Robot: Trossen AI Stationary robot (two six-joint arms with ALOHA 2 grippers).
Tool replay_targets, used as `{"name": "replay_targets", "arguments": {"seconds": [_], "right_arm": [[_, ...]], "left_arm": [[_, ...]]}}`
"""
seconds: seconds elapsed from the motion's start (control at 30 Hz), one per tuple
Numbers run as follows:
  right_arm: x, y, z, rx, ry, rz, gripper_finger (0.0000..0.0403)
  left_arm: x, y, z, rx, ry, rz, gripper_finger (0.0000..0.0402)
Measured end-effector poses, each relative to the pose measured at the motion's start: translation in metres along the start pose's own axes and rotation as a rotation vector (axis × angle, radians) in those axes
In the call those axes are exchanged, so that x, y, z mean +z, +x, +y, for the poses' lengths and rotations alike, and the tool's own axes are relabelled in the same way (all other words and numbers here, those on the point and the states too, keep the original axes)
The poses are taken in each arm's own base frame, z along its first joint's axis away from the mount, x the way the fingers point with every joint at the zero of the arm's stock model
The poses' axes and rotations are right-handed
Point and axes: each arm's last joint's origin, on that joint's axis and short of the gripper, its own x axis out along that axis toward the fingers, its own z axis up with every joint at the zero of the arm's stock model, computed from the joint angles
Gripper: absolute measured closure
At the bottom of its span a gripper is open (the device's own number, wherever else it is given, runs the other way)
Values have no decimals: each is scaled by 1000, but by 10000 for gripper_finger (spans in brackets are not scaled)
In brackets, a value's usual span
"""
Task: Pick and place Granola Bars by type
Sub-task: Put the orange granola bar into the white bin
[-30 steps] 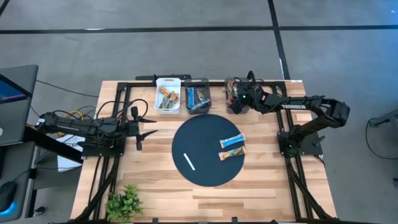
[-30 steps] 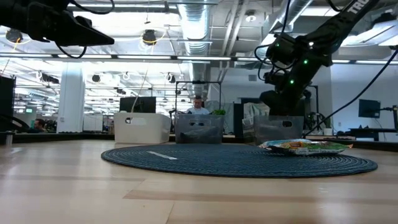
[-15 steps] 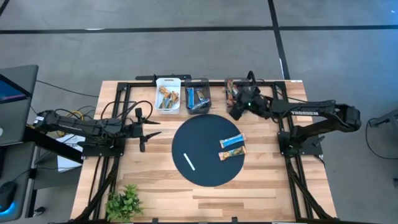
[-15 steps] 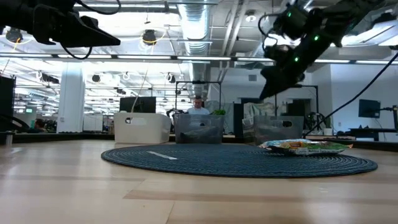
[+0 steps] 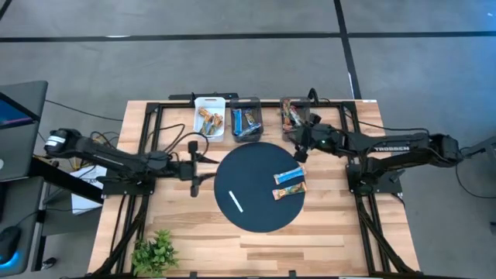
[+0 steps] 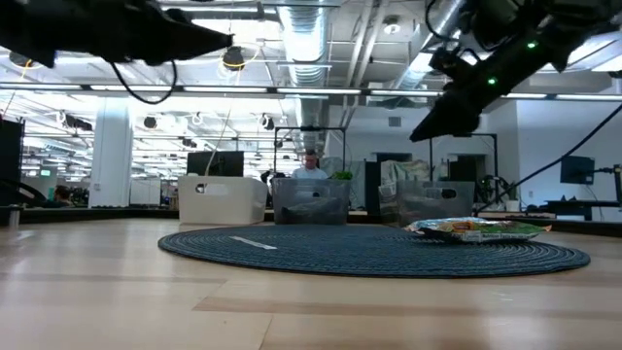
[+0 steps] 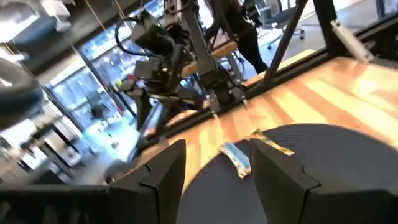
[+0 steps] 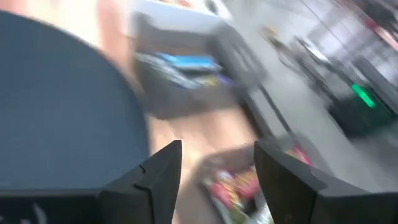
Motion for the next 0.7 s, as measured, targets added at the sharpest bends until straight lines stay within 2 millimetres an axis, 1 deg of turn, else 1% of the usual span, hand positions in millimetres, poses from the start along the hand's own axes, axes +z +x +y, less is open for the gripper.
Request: {"name": "replay_targets", "arguments": {"seconds": [0.13, 0.3, 0.4, 0.5, 0.57, 0.7], "right_arm": [[-4, -13, 8, 166, -95, -144, 215], [-8, -34, 9, 236, -109, -275, 223], [-17, -44, 9, 260, -119, -332, 227], [-26, -54, 7, 274, -109, -394, 230], [-33, -61, 6, 268, -94, -430, 231], [-44, -79, 1, 233, -36, -532, 231]], "left_arm": [[-7, 25, -5, -6, 66, 6, 230], [-18, 64, -9, -27, 100, 82, 230], [-21, 93, -3, 11, 39, 122, 230], [-30, 123, 4, 18, -47, 150, 230], [-40, 140, 7, -19, -101, 158, 230], [-59, 176, 11, -155, -224, 130, 230]]}}
